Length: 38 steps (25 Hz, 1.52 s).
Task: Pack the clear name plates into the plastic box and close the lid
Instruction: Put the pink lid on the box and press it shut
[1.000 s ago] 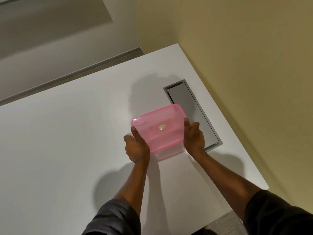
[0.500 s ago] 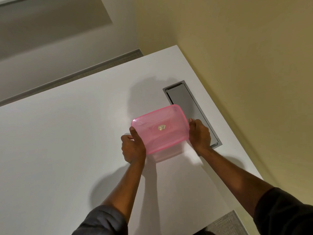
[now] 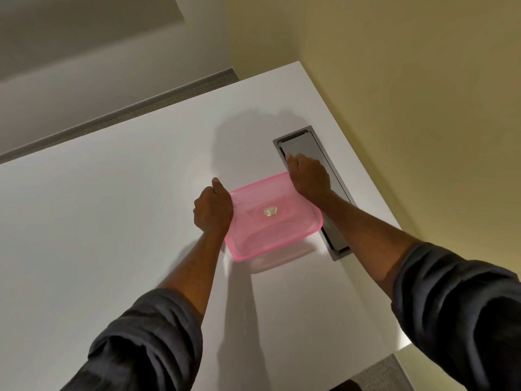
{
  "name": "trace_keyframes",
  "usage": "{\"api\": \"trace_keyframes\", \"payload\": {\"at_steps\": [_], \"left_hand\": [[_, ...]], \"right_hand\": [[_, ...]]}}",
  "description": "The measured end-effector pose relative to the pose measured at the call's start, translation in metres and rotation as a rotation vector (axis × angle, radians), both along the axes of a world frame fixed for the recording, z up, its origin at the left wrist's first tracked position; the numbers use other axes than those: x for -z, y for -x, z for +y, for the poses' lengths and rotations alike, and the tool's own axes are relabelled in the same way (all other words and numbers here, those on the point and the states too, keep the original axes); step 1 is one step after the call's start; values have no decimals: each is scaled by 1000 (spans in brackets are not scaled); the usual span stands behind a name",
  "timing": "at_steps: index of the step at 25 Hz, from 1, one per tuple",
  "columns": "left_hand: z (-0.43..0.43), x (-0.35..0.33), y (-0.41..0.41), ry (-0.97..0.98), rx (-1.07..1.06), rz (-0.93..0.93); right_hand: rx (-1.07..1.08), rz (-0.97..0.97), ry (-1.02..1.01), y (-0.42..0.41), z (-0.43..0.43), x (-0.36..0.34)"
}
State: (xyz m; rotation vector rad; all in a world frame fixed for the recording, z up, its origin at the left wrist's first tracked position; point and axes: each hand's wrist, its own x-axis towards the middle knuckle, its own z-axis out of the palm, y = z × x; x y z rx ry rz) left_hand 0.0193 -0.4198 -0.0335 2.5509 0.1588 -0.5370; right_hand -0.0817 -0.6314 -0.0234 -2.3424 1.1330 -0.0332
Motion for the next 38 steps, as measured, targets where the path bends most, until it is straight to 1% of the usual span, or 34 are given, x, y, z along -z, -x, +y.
{"api": "trace_keyframes", "payload": {"at_steps": [2,4,7,13,18,20,22,24,25,26,27,29,30,32,36,38], "left_hand": [[-1,3,0,-6,-5,3],[-2,3,0,-6,-1,-2],[-3,3,0,-2,-3,-9],[-1,7,0,1,-6,-11],[-1,2,2,36,-39,-25],[2,-7,7,58,-22,-93],[9,-15,20,97,34,-244],[19,-17,48,102,188,-384],[24,-17,63,74,295,-415],[29,-15,77,46,394,-410],[31,-13,86,26,471,-385],[32,-10,92,-9,556,-327],[31,-9,92,-32,571,-321],[32,-5,92,-60,578,-348],[33,1,94,-4,559,-389],[32,3,94,-13,560,-392]], "right_hand": [[10,-5,-33,-3,-5,4],[-30,-11,-56,-6,-10,6],[-104,2,-32,-7,-15,6],[-77,-34,-61,-8,-16,12],[-43,-18,41,-3,-10,9],[-34,-37,109,0,-7,2],[-69,-158,158,10,1,-8],[-196,-291,215,31,11,-13],[-290,-300,247,44,16,-12],[-380,-254,256,57,22,-10],[-450,-162,245,67,28,-8],[-517,5,210,80,36,-6],[-524,41,202,83,39,-5],[-531,41,216,85,42,-3],[-543,0,263,86,43,2],[-545,-29,279,86,42,6]]}}
